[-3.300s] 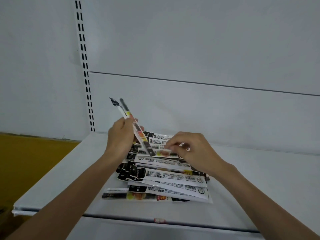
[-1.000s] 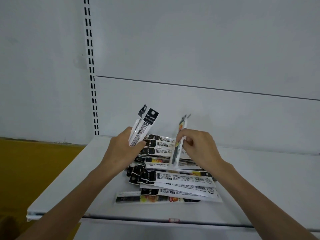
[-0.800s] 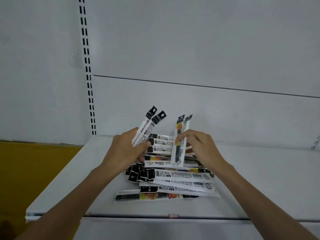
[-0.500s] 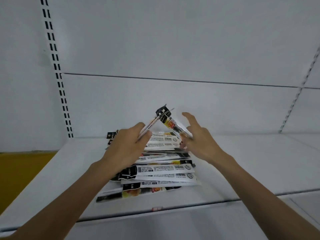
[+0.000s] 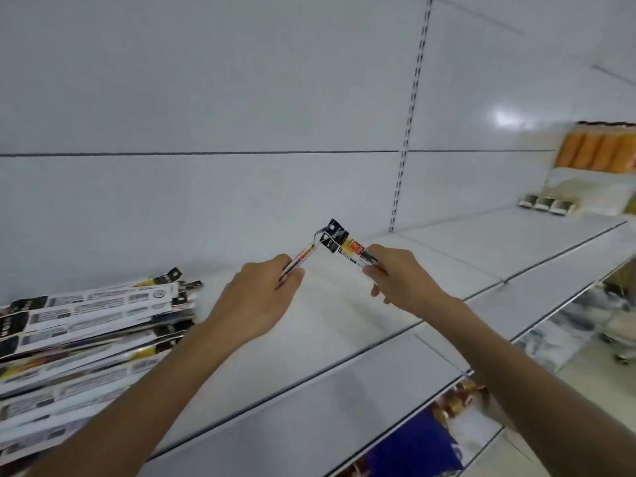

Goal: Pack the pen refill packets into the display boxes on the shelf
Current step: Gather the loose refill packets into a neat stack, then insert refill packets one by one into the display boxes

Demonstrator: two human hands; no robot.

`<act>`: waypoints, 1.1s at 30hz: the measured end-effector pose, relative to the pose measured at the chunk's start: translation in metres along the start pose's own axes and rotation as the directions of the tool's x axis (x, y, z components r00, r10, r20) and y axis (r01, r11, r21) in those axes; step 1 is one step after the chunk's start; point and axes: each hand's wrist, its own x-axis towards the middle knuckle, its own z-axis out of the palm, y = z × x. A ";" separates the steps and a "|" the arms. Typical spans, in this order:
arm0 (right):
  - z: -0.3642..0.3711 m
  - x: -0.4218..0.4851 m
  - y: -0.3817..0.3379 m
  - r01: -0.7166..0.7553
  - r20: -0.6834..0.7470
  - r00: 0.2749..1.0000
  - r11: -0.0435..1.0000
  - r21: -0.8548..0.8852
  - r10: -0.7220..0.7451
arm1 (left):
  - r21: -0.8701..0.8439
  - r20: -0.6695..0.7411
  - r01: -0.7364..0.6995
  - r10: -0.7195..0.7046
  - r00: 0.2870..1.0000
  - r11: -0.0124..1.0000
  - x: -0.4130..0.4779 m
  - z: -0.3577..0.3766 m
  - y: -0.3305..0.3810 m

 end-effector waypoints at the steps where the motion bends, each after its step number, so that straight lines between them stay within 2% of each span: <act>1: -0.009 0.000 0.015 -0.020 0.005 1.000 0.999 -0.033 0.020 | -0.009 0.021 -0.011 0.011 1.000 1.000 0.006 0.014 0.010; 6: -0.065 -0.008 0.105 -0.122 -0.060 0.992 0.980 -0.157 0.114 | -0.026 0.106 -0.093 0.096 0.990 0.995 0.043 0.090 0.074; 12: -0.139 -0.036 0.224 -0.249 -0.096 0.966 0.962 -0.117 0.238 | -0.107 0.222 -0.177 0.197 0.955 0.978 0.079 0.200 0.162; 17: -0.187 -0.055 0.307 -0.374 -0.161 0.923 0.914 -0.158 0.350 | -0.145 0.287 -0.256 0.288 0.914 0.956 0.115 0.269 0.225; 25: -0.242 -0.039 0.411 -0.460 -0.302 0.872 0.855 -0.240 0.385 | -0.157 0.353 -0.353 0.386 0.852 0.922 0.197 0.353 0.302; 33: -0.298 0.020 0.505 -0.502 -0.365 0.843 0.822 -0.269 0.396 | -0.203 0.345 -0.367 0.417 0.841 0.908 0.294 0.423 0.362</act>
